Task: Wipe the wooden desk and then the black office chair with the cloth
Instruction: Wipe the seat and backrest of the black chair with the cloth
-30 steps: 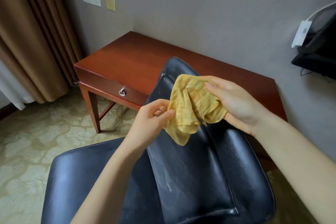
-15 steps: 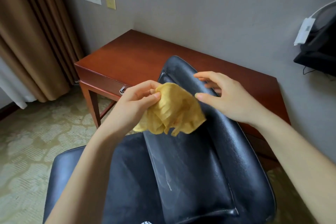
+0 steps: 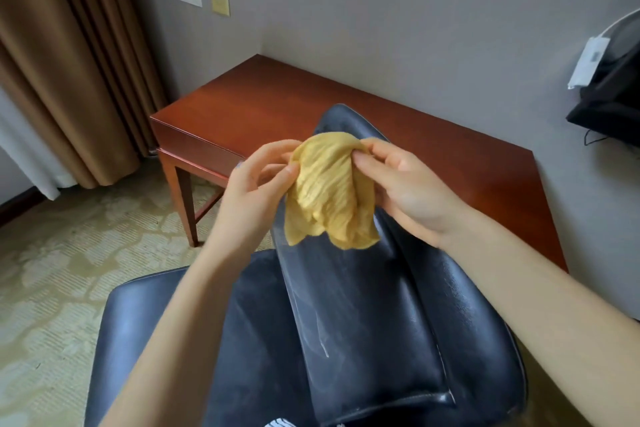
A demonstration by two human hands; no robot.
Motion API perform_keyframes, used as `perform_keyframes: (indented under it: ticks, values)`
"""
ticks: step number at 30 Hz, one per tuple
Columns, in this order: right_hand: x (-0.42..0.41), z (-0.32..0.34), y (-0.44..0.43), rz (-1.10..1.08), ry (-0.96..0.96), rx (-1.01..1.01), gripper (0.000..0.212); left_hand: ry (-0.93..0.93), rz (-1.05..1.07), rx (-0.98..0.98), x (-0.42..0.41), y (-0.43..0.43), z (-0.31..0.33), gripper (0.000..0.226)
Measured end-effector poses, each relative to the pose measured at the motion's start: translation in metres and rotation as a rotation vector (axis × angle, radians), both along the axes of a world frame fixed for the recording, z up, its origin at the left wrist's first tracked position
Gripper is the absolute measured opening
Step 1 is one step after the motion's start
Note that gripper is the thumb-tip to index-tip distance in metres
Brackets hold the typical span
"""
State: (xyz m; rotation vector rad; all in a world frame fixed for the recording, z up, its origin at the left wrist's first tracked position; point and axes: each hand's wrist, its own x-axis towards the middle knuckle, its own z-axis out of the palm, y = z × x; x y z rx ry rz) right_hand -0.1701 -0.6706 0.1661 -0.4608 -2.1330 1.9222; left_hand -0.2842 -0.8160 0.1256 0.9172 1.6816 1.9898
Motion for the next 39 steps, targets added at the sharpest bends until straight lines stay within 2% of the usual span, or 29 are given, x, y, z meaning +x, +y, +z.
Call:
perform_keyframes:
  ticks: [3,5,8,12,15,17,19,22,24,26,28,31,33,35,36,39]
  values:
    - [-0.002,0.001,-0.004,-0.059,0.048,-0.176,0.018,-0.002,0.302,-0.074,0.016,0.01,-0.011,0.014]
    - [-0.002,0.004,-0.005,-0.114,0.06,-0.244,0.018,0.04,0.373,-0.08,0.023,0.009,-0.012,0.009]
    - [-0.001,0.009,-0.004,-0.17,0.05,-0.331,0.021,0.168,0.204,-0.08,0.033,0.008,-0.007,0.018]
    - [-0.001,0.007,-0.008,-0.185,0.072,-0.294,0.043,-0.02,-0.085,0.048,0.038,0.006,0.001,0.028]
    - [0.0,0.001,-0.017,-0.166,0.09,0.042,0.042,-0.139,-0.204,0.064,0.042,0.005,0.005,0.032]
    - [0.001,0.0,-0.02,-0.134,0.132,0.265,0.042,-0.076,-0.287,0.006,0.043,0.01,0.011,0.04]
    - [0.0,0.002,-0.021,-0.142,0.165,0.394,0.044,-0.042,-0.382,-0.015,0.037,0.005,0.006,0.042]
    - [-0.006,0.016,-0.012,-0.268,0.219,0.638,0.045,-0.106,-0.207,-0.028,0.036,0.007,0.003,0.049]
    - [-0.01,0.029,0.0,-0.305,0.251,0.979,0.048,-0.171,-0.091,-0.005,0.032,-0.002,-0.003,0.041]
    - [-0.018,0.035,0.011,-0.221,0.136,1.423,0.052,-0.169,-0.007,-0.041,0.025,-0.003,-0.016,0.03]
    - [-0.03,0.026,0.017,-0.067,-0.052,1.791,0.051,-0.135,0.015,-0.181,0.018,0.001,-0.031,0.027]
    - [-0.049,-0.003,0.026,0.222,-0.336,2.093,0.041,-0.058,-0.012,-0.508,0.022,0.007,-0.063,0.04]
    - [-0.061,-0.014,0.035,0.281,-0.475,2.323,0.031,0.036,-0.047,-0.721,0.032,0.014,-0.083,0.053]
    - [-0.079,-0.022,0.041,0.303,-0.578,2.426,0.01,0.075,-0.099,-0.817,0.045,0.018,-0.104,0.063]
    - [-0.087,-0.03,0.044,0.323,-0.604,2.434,0.007,0.076,-0.14,-0.823,0.051,0.019,-0.116,0.066]
    - [-0.106,-0.056,0.048,0.298,-0.635,2.274,0.018,0.105,-0.247,-0.859,0.062,0.023,-0.141,0.067]
